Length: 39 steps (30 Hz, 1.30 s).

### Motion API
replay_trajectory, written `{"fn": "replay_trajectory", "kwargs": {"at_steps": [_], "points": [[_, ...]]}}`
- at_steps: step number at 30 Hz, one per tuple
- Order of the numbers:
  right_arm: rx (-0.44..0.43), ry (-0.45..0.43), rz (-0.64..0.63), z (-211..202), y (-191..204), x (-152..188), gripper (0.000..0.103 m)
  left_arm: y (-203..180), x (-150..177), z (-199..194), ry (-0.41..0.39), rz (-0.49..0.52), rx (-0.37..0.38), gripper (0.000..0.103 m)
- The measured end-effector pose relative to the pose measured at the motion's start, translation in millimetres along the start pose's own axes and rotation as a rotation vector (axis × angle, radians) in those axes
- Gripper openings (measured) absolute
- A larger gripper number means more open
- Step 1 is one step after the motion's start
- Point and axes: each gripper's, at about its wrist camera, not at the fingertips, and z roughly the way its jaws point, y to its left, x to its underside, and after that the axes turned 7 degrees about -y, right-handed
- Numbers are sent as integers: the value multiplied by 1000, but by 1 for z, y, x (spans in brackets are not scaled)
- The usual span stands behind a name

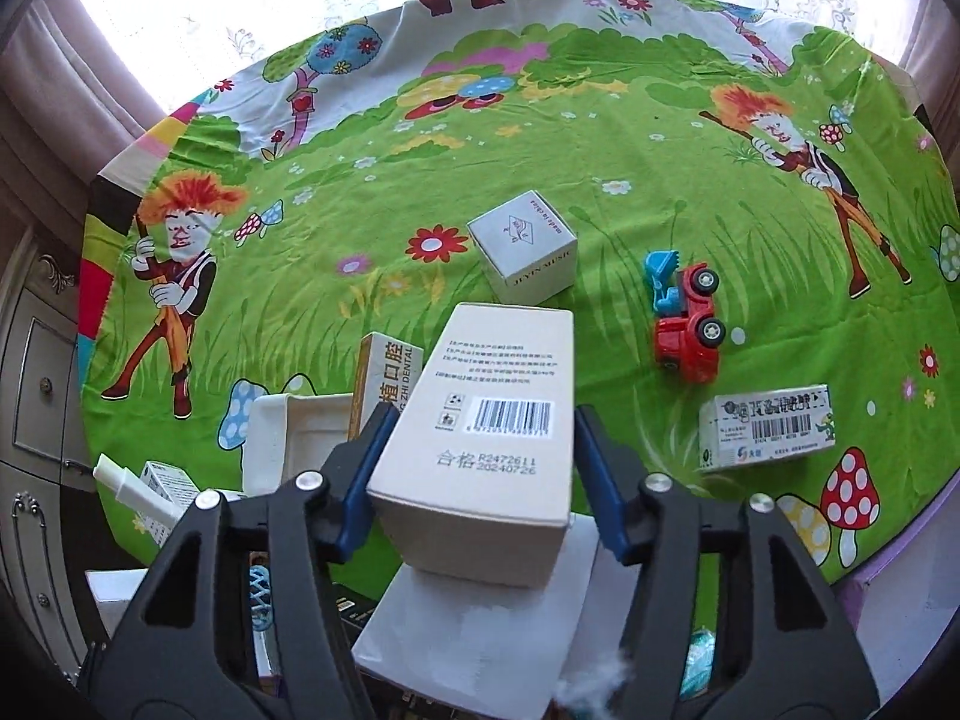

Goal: Organize rigid objects
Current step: 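Grasp the beige barcode box with the right tool while the left tool holds the white box, then carry both boxes over the purple box and open both tools to drop them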

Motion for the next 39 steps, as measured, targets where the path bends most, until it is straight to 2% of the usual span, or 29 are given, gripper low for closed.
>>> {"fn": "replay_trajectory", "kwargs": {"at_steps": [3,11,20,29,39], "points": [[-42,-40,6,-14,-2,-1,55,-5,1,-4,-10,2,4,36],[-81,-166,-29,-62,-9,11,55,-25,3,-13,-30,31,22,36],[-87,-236,-24,-115,-49,36,55,-61,13,-19,-10,85,77,36],[-23,-260,12,-160,-113,74,55,-121,32,-25,40,178,191,36],[118,-250,69,-194,-196,128,55,-201,63,-28,138,289,368,36]]}}
